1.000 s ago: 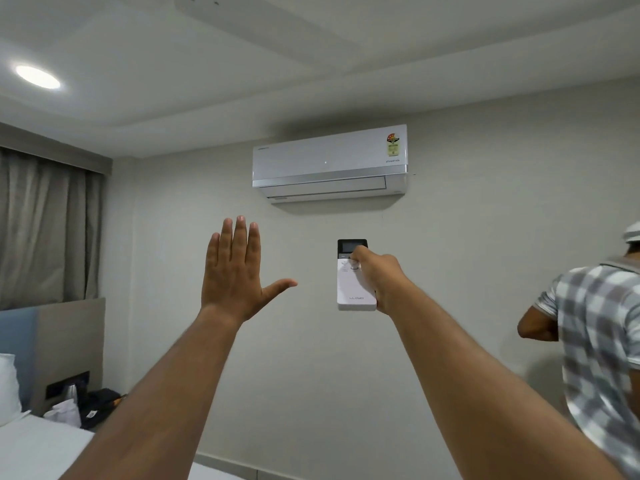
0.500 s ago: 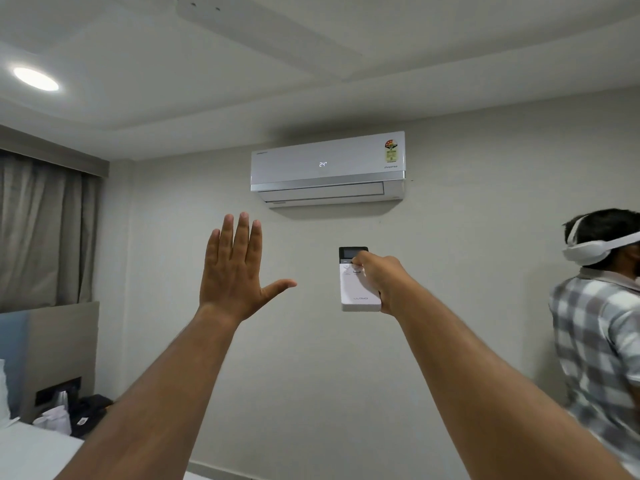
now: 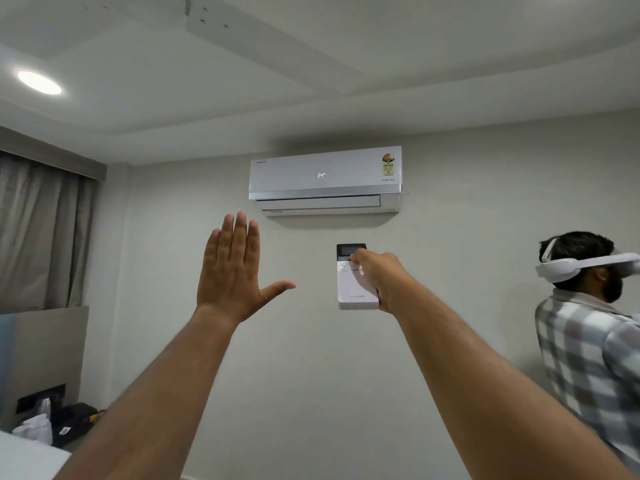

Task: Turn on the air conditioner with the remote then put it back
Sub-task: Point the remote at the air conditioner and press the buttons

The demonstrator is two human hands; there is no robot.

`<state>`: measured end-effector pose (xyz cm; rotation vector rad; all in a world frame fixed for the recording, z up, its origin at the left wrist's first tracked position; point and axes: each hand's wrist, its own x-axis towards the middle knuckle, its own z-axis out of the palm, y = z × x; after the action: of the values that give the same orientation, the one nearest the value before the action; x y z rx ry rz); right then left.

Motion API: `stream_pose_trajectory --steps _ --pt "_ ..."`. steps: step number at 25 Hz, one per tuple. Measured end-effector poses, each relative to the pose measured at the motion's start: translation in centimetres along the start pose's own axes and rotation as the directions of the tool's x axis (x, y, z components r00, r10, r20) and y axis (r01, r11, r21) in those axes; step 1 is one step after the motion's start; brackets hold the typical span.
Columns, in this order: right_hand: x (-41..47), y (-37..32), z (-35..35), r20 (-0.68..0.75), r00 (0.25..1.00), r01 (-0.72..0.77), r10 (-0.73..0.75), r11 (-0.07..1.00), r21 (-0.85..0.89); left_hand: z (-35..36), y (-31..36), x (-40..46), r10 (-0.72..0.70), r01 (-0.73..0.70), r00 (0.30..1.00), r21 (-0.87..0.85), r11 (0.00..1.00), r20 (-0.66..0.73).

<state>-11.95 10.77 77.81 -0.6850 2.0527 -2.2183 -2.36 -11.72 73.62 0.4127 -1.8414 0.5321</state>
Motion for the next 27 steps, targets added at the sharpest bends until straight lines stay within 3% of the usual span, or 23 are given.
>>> stream_pose_trajectory --steps 27 --pt "0.2 1.2 0.3 0.0 1.0 -0.025 0.025 0.998 0.062 0.3 -0.1 -0.4 -0.004 0.004 1.0 0.006 1.0 0.031"
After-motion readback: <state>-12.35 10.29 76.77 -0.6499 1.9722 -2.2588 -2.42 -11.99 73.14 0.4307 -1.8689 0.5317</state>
